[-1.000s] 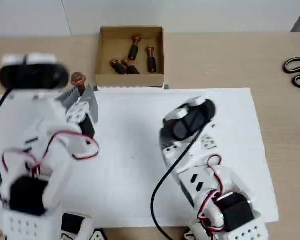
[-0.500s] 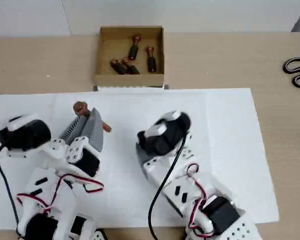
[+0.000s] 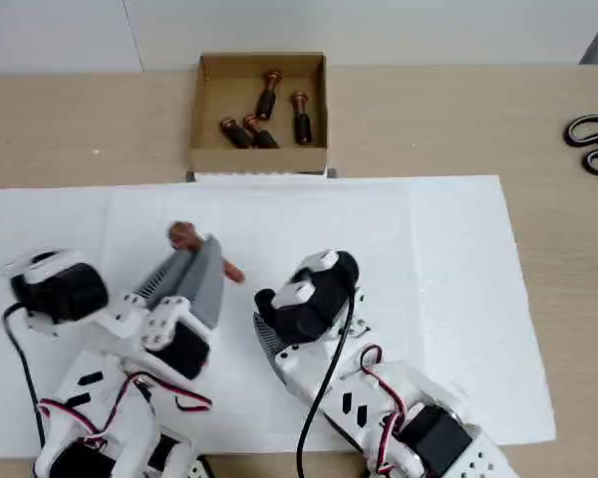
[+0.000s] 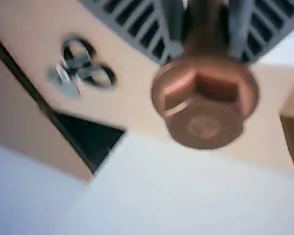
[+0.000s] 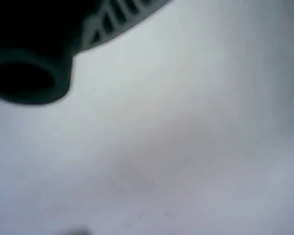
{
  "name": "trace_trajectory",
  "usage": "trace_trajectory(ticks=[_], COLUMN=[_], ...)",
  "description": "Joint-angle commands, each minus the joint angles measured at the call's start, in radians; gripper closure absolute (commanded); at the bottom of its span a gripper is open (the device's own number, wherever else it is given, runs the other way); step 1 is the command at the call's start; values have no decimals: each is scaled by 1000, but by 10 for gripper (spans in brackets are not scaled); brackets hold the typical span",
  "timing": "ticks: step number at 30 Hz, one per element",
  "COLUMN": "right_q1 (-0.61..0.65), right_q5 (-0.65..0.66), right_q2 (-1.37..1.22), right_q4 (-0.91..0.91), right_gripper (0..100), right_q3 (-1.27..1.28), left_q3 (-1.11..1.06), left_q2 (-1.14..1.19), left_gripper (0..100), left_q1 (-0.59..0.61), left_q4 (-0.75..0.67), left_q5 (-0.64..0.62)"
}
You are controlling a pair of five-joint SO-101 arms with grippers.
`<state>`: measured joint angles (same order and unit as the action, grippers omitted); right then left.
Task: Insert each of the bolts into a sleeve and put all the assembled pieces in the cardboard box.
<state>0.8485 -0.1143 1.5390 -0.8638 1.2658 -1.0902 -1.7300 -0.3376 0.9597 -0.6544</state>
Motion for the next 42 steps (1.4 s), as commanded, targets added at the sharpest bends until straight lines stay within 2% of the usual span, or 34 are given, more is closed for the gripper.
trace_trajectory(ticks=[1, 11, 39, 42], right_q1=[7, 7, 7, 7], right_q5=[68, 164, 166, 166], right_q2=[16, 18, 18, 18], right_q4=[25, 25, 27, 27], right_gripper=[996, 996, 996, 996], right_q3=[-6, -5, -43, -44], left_q3=[4, -13, -81, -81], left_q2=[-3, -2, -3, -3], left_gripper=[994, 994, 994, 994], left_q1=[-40, -86, -87, -140], left_q4=[28, 32, 34, 61], left_q5=[-3, 23, 41, 41])
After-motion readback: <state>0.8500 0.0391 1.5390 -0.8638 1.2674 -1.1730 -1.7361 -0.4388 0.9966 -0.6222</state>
